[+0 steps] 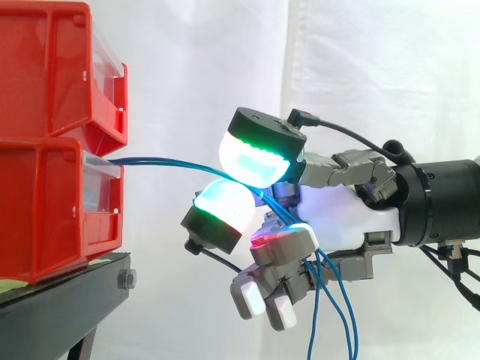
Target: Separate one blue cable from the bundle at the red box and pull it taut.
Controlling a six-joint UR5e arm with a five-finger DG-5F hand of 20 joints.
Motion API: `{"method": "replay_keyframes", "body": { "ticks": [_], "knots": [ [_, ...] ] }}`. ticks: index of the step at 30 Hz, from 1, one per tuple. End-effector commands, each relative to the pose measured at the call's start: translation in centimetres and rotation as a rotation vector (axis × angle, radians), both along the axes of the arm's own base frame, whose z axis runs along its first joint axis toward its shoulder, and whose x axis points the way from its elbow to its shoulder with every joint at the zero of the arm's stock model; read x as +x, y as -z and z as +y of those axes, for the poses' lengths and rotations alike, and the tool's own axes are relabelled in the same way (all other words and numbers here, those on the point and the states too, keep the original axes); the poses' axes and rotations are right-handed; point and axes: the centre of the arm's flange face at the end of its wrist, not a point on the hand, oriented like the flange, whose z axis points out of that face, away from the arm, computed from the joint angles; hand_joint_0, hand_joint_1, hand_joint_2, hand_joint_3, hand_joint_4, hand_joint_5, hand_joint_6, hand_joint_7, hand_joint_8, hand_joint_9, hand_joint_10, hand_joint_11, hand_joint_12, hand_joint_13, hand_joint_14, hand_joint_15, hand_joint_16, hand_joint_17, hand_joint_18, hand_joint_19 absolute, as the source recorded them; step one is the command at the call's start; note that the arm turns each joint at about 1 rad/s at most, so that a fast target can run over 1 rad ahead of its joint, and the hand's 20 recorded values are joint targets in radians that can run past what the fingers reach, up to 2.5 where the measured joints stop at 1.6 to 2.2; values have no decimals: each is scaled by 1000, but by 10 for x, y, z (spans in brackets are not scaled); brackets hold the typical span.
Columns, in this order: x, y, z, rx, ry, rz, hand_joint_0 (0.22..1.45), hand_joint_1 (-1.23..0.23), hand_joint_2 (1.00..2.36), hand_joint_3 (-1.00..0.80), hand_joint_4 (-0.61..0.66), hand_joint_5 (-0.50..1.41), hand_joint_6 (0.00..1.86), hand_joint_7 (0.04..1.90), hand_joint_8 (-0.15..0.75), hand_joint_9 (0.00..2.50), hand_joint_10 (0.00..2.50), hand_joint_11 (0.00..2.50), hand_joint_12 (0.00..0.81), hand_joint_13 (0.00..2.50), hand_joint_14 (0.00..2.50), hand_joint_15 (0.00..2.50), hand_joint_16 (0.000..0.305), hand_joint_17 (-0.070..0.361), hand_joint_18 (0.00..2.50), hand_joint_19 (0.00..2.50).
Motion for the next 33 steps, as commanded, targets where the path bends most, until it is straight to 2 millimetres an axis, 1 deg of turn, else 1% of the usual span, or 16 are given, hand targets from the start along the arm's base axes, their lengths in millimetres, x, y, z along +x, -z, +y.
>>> {"method": "replay_keyframes", "body": {
  "ticks": [1, 3, 6, 7, 8, 10, 13, 19, 22, 24, 26, 27, 28, 29, 31, 33],
  "knots": [
    [0, 0, -1, -1, 1, 2, 677, -869, 1019, -242, -75, -167, 877, 1225, 269, 1165, 32, 1238, 380, 844, 27, 702, 48, 108, 814, 799],
    [0, 0, -1, 0, 1, 2, 759, -916, 1014, -335, -115, -180, 891, 1309, 265, 1144, 29, 1238, 369, 822, 25, 686, 48, 107, 793, 774],
    [-1, 0, -3, -1, 4, 4, 786, -914, 1009, -400, -138, -183, 898, 1297, 266, 1131, 30, 1237, 368, 811, 27, 674, 47, 106, 782, 765],
    [-1, 1, -3, 0, 4, 5, 805, -916, 1003, -458, -177, -183, 900, 1303, 261, 1123, 29, 1225, 360, 807, 27, 682, 47, 106, 775, 763],
    [-2, 1, -4, 0, 4, 8, 815, -912, 1002, -477, -210, -183, 900, 1327, 257, 1121, 30, 1231, 360, 807, 26, 674, 46, 105, 768, 768],
    [-2, 1, -4, 0, 4, 10, 823, -905, 1000, -496, -226, -184, 903, 1325, 256, 1118, 30, 1231, 357, 803, 27, 678, 46, 104, 763, 767],
    [-1, 1, -4, 0, 3, 7, 828, -902, 1000, -500, -224, -188, 906, 1297, 252, 1111, 30, 1222, 355, 804, 27, 678, 46, 103, 768, 758],
    [-2, 1, -5, 0, 4, 10, 786, -913, 1000, -500, -181, -188, 905, 1224, 246, 1060, 29, 1206, 353, 798, 26, 672, 46, 103, 790, 722],
    [-2, 2, -6, 0, 4, 12, 745, -926, 1000, -500, -162, -184, 902, 1206, 251, 1056, 28, 1194, 350, 795, 27, 674, 46, 104, 784, 721],
    [-2, 1, -6, 0, 1, 10, 645, -941, 1000, -500, -123, -183, 901, 1185, 254, 1060, 29, 1199, 352, 796, 27, 680, 46, 104, 779, 742],
    [-2, 1, -6, 0, 1, 10, 569, -920, 1000, -500, -97, -182, 898, 1186, 268, 1073, 28, 1203, 365, 800, 25, 685, 48, 107, 782, 765],
    [-2, 2, -6, 0, 1, 12, 535, -915, 1000, -500, -71, -181, 896, 1164, 275, 1080, 27, 1209, 376, 802, 26, 687, 49, 110, 793, 765],
    [-2, 2, -6, 0, 1, 12, 529, -916, 1000, -500, -63, -181, 894, 1166, 278, 1082, 29, 1201, 377, 804, 25, 687, 49, 111, 796, 764],
    [-2, 1, -6, 0, 1, 10, 485, -897, 1000, -500, -40, -179, 892, 1145, 296, 1083, 27, 1198, 396, 811, 25, 677, 52, 117, 819, 776],
    [-2, 1, -6, 0, 1, 8, 473, -883, 1000, -500, -28, -179, 888, 1133, 304, 1083, 26, 1195, 404, 815, 26, 691, 54, 121, 838, 779],
    [-2, 2, -6, 0, 1, 10, 430, -818, 1000, -500, 8, -174, 862, 1088, 332, 1105, 24, 1172, 429, 844, 24, 685, 59, 132, 897, 793]
  ]
}}
